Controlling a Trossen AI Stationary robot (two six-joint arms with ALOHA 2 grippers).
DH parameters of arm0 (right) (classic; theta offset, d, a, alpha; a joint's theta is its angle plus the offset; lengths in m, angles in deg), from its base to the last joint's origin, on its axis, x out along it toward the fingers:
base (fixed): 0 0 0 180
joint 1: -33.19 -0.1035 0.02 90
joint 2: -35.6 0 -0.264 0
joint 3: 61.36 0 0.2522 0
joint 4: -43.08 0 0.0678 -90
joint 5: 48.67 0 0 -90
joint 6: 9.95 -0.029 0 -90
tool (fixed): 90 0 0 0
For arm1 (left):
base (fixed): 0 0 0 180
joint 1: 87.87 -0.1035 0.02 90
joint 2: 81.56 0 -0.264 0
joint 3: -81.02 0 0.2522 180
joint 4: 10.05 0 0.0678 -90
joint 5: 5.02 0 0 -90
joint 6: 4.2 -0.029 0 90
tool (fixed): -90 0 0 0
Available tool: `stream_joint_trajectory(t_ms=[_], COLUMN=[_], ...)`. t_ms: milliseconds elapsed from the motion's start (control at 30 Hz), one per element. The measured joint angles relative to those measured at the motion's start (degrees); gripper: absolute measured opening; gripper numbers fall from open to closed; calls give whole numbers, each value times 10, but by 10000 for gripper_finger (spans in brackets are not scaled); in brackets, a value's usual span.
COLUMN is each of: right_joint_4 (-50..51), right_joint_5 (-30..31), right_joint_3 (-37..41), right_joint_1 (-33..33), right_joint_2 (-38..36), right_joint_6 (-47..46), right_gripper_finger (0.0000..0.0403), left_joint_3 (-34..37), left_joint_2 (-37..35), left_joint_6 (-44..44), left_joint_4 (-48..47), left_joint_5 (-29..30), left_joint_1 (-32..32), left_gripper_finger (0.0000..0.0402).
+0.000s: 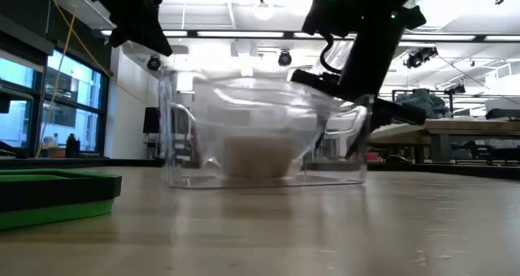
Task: Roll bandage
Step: Move the transparent bin to the center of the table
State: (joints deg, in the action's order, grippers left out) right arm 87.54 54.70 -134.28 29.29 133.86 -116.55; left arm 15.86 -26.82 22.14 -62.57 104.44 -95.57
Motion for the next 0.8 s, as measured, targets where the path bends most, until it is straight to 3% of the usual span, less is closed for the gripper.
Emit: stream_joint_trajectory(t_ms=[433, 633, 800], right_joint_4=[-44, -12, 20], right_joint_5=[47, 45, 48], right_joint_3=[0, 0, 0], right_joint_1=[-31, -49, -39], right_joint_2=[1, 2, -10], right_joint_6=[-159, -156, -62], right_gripper_finger=[199, 199, 199], left_joint_3=[0, 0, 0], left_joint_2=[0, 0, -4], left_joint_6=[-74, -58, -45], left_joint_4=[0, -1, 6], left_joint_5=[12, -13, -15], left_joint_1=[-2, -2, -2], left_gripper_finger=[0, 0, 0])
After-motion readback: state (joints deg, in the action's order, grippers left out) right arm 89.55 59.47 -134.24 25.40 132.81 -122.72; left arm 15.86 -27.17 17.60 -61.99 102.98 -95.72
